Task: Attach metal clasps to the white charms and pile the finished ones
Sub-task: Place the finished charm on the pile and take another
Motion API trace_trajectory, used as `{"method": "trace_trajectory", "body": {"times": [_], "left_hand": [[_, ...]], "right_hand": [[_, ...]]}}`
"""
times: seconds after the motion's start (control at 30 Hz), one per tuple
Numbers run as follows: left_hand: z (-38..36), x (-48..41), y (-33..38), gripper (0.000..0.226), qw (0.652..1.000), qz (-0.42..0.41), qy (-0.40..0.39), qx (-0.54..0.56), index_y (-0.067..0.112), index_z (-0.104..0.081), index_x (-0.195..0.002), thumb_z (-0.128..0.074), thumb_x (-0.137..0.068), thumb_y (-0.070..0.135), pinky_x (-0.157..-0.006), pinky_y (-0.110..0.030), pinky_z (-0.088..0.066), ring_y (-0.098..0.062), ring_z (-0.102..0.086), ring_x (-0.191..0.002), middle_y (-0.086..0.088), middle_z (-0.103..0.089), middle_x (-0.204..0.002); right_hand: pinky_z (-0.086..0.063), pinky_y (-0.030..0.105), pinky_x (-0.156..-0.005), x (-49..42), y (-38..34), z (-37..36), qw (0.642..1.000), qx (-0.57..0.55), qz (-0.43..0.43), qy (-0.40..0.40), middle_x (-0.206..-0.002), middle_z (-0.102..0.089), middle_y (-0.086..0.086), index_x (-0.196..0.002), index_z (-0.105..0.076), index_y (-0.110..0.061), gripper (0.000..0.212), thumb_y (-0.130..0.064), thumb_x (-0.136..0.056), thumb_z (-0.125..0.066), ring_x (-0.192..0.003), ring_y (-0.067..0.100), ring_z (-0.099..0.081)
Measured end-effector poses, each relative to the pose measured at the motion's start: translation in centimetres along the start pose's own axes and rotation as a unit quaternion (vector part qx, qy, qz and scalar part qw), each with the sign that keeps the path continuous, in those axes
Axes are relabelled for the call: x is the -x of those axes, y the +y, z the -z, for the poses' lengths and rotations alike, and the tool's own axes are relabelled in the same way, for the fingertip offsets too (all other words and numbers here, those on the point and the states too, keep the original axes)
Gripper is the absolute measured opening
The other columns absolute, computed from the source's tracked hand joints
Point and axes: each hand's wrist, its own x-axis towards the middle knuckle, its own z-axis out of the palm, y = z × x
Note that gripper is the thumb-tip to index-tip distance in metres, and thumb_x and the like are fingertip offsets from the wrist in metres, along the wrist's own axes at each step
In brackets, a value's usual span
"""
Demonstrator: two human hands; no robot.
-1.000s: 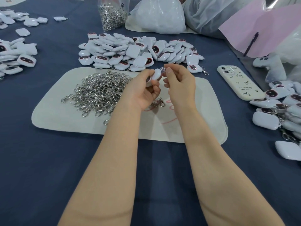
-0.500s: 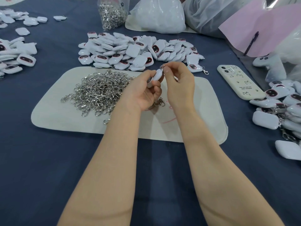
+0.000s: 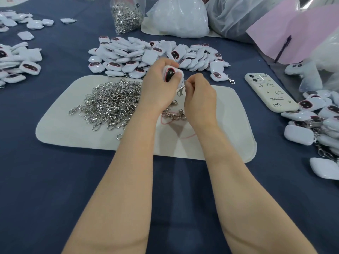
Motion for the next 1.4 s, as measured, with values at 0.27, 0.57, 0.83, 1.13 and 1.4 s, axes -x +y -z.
{"method": "trace_trajectory", "body": {"times": [0.27, 0.57, 0.83, 1.13, 1.4], "left_hand": [[0.2, 0.0, 0.4, 0.014, 0.997, -0.037, -0.016, -0.072, 0.023, -0.057, -0.103, -0.055, -0.091, 0.016, -0.074, -0.015, -0.049, -0.012, -0.058, -0.079, 0.004, -0.058, -0.096], [-0.1, 0.0, 0.5, 0.015, 0.911, 0.227, 0.009, 0.344, 0.011, -0.053, -0.082, -0.051, -0.096, 0.010, -0.045, -0.015, -0.046, -0.002, -0.051, -0.040, 0.002, -0.057, -0.053], [-0.1, 0.2, 0.4, 0.014, 0.875, 0.260, 0.001, 0.409, 0.008, -0.053, -0.081, -0.053, -0.095, 0.008, -0.044, -0.015, -0.047, -0.003, -0.055, -0.041, 0.000, -0.056, -0.051], [-0.7, 0.4, 0.3, 0.013, 0.922, 0.239, -0.047, 0.301, 0.017, -0.054, -0.084, -0.054, -0.094, 0.008, -0.044, -0.016, -0.045, -0.005, -0.053, -0.040, -0.001, -0.055, -0.067], [0.1, 0.2, 0.4, 0.012, 0.986, 0.121, -0.012, 0.118, 0.019, -0.060, -0.099, -0.058, -0.090, 0.011, -0.044, -0.014, -0.041, -0.003, -0.053, -0.044, -0.004, -0.058, -0.088]], "right_hand": [[-0.036, 0.021, -0.066, 0.1, -0.3, 0.0, 0.996, -0.083, -0.036, -0.011, -0.084, -0.057, -0.001, -0.095, -0.052, -0.008, 0.008, -0.009, -0.096, -0.044, -0.077, 0.015, -0.050], [-0.052, 0.039, -0.089, -0.2, -0.9, -0.2, 0.954, -0.269, -0.136, -0.001, -0.085, -0.066, -0.001, -0.083, -0.058, -0.024, 0.018, -0.009, -0.092, -0.055, -0.086, 0.016, -0.064], [-0.043, 0.008, -0.071, 0.2, -1.1, -0.3, 0.972, -0.213, -0.083, 0.059, -0.076, -0.060, -0.017, -0.084, -0.059, -0.023, 0.013, -0.012, -0.091, -0.057, -0.071, -0.005, -0.055], [-0.044, 0.022, -0.070, -0.3, -0.3, -0.3, 0.981, -0.158, -0.091, 0.060, -0.073, -0.050, -0.013, -0.091, -0.046, -0.014, 0.010, -0.012, -0.099, -0.039, -0.070, 0.009, -0.049], [-0.029, 0.024, -0.064, 0.0, 0.0, 0.1, 0.997, -0.074, -0.028, -0.019, -0.081, -0.052, 0.000, -0.085, -0.044, -0.014, 0.014, -0.007, -0.096, -0.040, -0.074, 0.018, -0.043]]}}
